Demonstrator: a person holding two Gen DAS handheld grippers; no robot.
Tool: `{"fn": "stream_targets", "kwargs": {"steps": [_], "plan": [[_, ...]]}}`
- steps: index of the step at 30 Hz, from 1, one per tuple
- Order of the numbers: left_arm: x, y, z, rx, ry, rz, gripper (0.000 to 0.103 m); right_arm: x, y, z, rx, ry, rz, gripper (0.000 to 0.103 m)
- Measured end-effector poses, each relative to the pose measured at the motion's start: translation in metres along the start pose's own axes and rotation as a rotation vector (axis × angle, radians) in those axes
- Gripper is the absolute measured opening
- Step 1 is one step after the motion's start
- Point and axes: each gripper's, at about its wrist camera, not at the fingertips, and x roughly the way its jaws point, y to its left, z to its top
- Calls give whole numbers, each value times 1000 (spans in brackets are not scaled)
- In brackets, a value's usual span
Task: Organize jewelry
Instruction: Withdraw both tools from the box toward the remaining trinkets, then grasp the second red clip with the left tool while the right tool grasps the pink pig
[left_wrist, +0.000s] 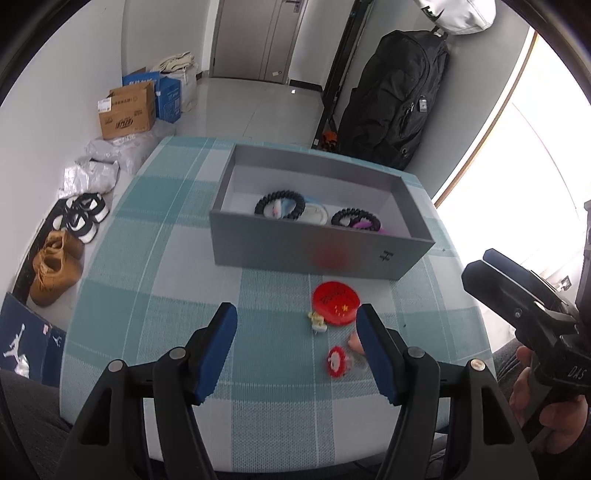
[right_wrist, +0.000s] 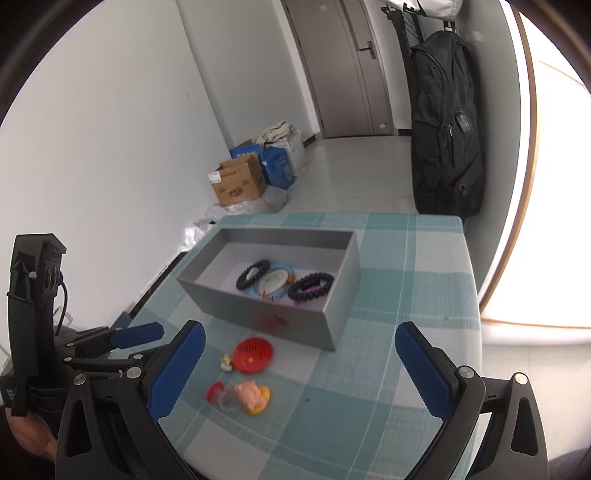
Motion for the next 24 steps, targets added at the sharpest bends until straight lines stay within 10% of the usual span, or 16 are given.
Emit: {"fn": "stream_targets", "kwargs": {"steps": [24], "plan": [[19, -17, -24, 19, 131, -127, 62, 6, -13, -16, 58, 81, -53, 103]]}}
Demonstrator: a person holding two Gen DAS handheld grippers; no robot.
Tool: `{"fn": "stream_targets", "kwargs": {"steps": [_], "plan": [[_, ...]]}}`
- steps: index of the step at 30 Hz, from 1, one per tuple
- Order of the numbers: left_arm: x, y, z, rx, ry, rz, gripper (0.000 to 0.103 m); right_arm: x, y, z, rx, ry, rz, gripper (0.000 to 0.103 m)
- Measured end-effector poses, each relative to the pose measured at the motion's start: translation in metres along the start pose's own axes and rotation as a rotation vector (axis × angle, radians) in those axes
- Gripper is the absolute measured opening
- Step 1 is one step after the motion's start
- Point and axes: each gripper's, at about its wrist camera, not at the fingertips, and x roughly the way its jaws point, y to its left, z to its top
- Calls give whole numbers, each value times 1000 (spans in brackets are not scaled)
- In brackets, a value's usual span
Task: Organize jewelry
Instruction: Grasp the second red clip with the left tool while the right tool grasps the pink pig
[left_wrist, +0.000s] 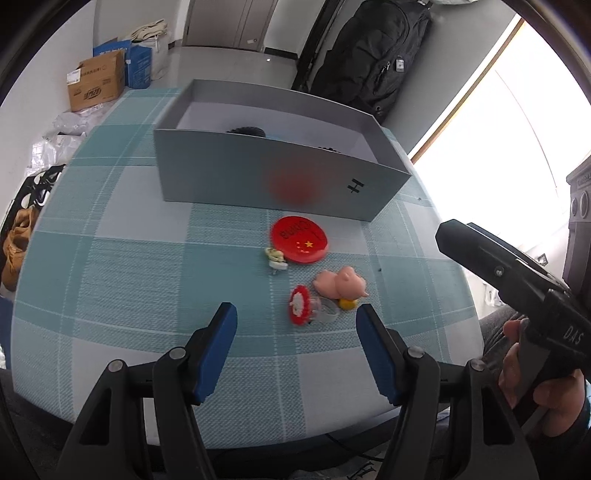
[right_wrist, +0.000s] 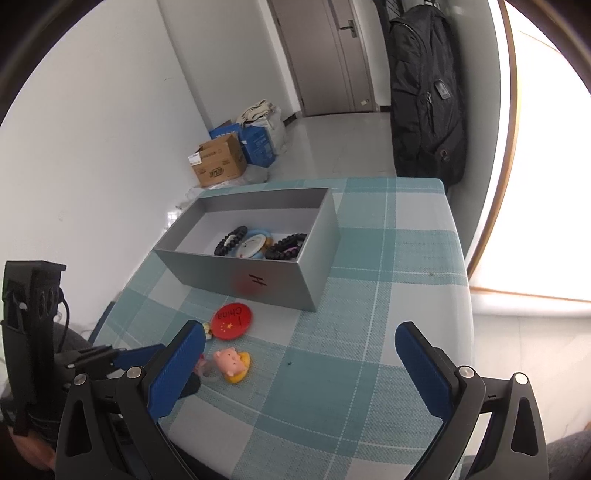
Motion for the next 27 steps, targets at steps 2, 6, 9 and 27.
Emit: {"fn": "stream_targets", "kwargs": {"steps": [2, 6, 9, 27], "plan": [[2, 0, 0, -1, 2, -8, 62, 0, 0, 0, 2, 3, -3, 103], [3, -3, 0, 15, -2, -24, 62, 0, -3, 1, 14, 3, 3, 103], [2, -5, 0, 35, -20, -12, 54, 0, -4, 0, 22, 4, 3, 103], [6, 0, 2, 17, 12, -23, 12, 3, -3, -1, 16, 14, -1, 103]]}}
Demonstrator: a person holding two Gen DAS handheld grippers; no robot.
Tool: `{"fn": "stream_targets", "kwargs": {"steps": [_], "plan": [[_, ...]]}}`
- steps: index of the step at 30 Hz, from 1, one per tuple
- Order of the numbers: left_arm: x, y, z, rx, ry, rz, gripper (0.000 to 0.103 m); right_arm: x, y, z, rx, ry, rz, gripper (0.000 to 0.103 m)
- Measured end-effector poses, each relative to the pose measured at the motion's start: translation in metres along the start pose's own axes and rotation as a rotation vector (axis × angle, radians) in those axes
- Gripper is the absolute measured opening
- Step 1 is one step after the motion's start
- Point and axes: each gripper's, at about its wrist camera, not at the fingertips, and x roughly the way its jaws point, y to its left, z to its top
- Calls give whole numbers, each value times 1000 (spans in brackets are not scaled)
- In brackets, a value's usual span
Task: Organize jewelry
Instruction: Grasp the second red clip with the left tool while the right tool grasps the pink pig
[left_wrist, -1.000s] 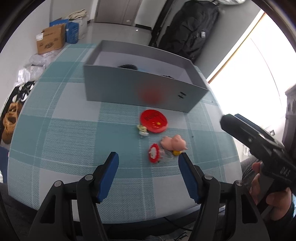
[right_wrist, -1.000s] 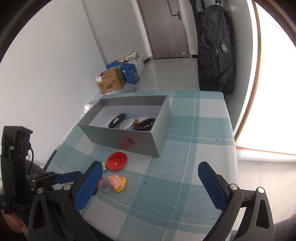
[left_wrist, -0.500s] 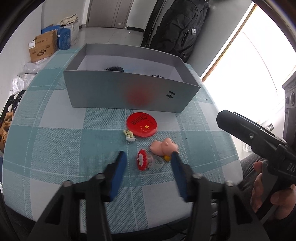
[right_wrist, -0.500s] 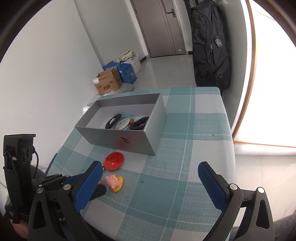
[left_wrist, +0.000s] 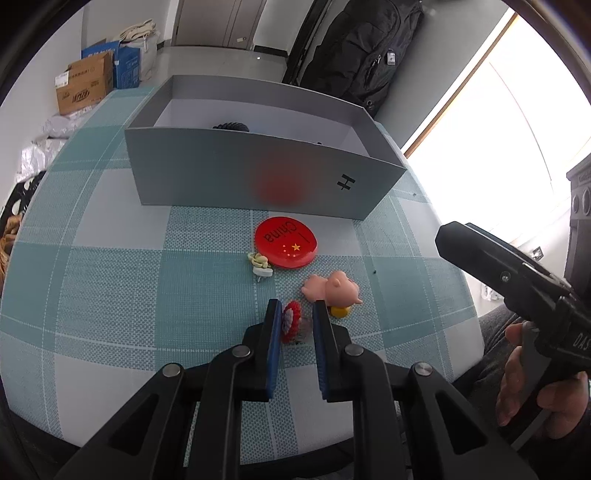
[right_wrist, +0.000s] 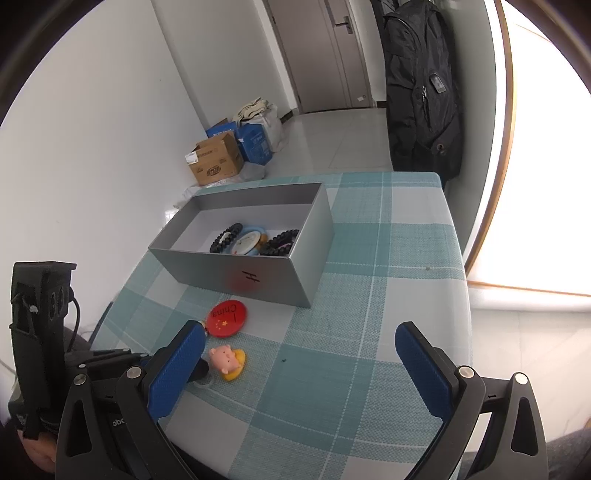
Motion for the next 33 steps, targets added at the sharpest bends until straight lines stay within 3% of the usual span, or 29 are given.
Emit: {"fn": "stream_targets", "kwargs": {"steps": [9, 21, 30, 33], "plan": [[-30, 14, 5, -65, -83, -48, 12, 4, 1, -4, 4, 28, 12, 103], [-58, 40, 24, -176, -201, -119, 12, 26, 31, -17, -97, 125, 61, 101], [-61, 51, 26, -214, -214, -170, 12, 47, 66, -27, -237, 169, 40, 71], [-60, 54, 26, -218, -201, -172, 12, 53, 73, -27, -256, 172, 0, 49]]}}
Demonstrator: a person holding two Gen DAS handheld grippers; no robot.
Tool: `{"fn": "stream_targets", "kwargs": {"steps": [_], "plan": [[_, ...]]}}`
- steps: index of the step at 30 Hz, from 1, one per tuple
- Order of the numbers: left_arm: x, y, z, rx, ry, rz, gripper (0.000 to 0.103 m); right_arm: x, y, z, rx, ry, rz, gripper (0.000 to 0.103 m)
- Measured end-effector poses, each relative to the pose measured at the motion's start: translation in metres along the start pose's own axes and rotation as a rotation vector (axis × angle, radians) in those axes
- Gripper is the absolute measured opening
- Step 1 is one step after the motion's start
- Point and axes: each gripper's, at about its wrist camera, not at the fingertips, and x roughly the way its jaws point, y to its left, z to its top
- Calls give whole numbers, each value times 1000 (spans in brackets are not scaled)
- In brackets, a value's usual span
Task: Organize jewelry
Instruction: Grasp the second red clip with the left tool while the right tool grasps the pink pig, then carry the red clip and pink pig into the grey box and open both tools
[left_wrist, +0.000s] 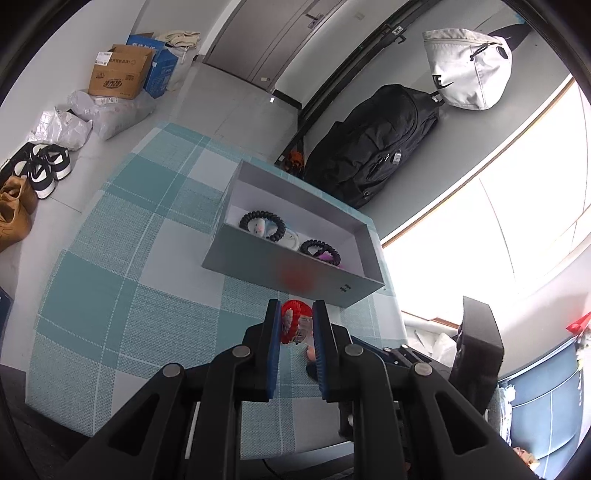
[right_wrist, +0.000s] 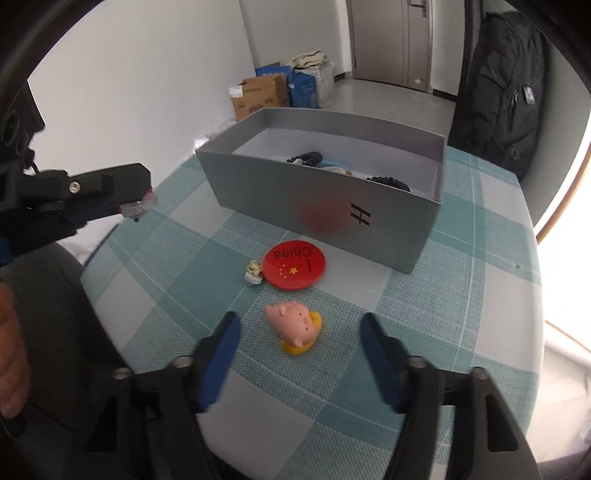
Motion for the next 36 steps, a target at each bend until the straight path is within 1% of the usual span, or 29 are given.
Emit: {"fn": "stream_targets", "kwargs": {"steps": [1, 3, 5, 11, 16, 21, 26, 31, 34, 36], "plan": [[2, 0, -1, 2, 7, 5, 12, 2, 2, 0, 3, 5, -13, 44], [4, -1, -2, 13, 20, 16, 12, 3, 7, -1, -2, 4, -38, 42], [5, -3, -3, 22, 25, 23, 12, 4, 12, -2, -12, 5, -62, 31], [9, -11, -2, 33, 34, 39, 12, 2, 15, -4, -25, -3, -42, 30], [5, -17, -3, 51, 18, 54, 12, -1, 17, -1, -29, -18, -20, 30], [6, -19, -3, 47, 21, 69, 12, -10, 11, -1, 4, -39, 20, 30], [4, -25, 3, 55, 5, 78, 12, -25, -7, 3, 69, -80, 58, 30], [4, -32, 9, 86, -15, 77, 12, -43, -32, 13, 176, -145, 112, 30], [7, -33, 14, 89, -16, 83, 12, -56, -37, 21, 184, -189, 115, 30], [9, -33, 20, 95, -21, 88, 12, -62, -40, 25, 184, -204, 128, 30]]}}
